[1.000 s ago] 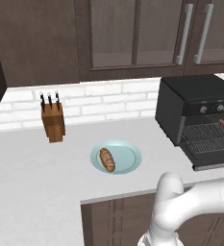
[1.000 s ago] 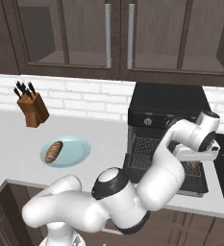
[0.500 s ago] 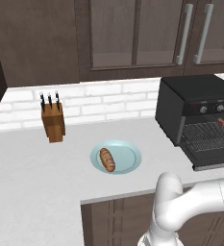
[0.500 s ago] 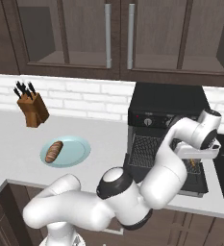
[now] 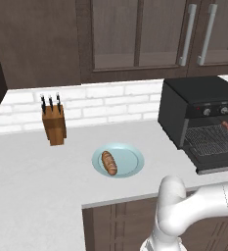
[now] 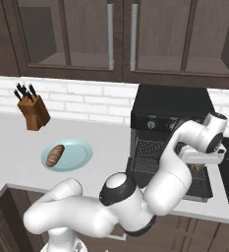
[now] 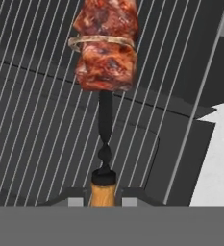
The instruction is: Pick up the kebab skewer and baguette bread, and place them inside the toaster oven. Close the toaster oven door and start by setting the timer.
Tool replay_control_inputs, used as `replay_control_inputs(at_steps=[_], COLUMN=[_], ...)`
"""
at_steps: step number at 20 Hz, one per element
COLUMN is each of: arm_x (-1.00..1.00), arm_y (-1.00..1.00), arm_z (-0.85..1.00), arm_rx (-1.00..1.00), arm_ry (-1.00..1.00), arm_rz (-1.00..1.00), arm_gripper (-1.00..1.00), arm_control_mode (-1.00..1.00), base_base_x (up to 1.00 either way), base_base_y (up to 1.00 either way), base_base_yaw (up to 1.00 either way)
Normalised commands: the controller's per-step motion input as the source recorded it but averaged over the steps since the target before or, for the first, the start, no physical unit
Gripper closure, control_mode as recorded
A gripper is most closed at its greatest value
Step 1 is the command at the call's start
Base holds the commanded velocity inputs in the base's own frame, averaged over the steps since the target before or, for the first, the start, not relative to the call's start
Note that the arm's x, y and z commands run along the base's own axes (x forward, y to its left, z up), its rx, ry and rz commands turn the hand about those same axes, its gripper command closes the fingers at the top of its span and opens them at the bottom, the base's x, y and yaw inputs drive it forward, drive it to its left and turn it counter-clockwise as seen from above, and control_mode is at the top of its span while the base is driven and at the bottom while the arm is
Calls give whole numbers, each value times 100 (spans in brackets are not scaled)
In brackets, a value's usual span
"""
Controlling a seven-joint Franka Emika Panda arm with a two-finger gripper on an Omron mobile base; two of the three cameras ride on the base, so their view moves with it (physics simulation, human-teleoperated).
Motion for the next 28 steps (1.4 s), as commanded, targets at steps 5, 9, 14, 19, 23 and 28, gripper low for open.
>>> replay_control_inputs(at_steps=[5, 9, 14, 19, 23, 28], arm_x=[-20, -6, -9, -79, -74, -95], arm_y=[0, 0, 0, 1, 44, 94], arm_z=[-36, -20, 10, 48, 59, 27], arm_rx=[0, 0, 0, 0, 0, -5], arm_ry=[-2, -5, -7, -16, -18, -10], arm_rz=[0, -2, -3, -5, -6, -11], arm_gripper=[-100, -100, -100, -100, -100, -100], arm_control_mode=[-100, -100, -100, -100, -100, -100], base_base_x=[0, 0, 0, 0, 0, 0], base_base_y=[0, 0, 0, 0, 0, 0], base_base_yaw=[0, 0, 0, 0, 0, 0])
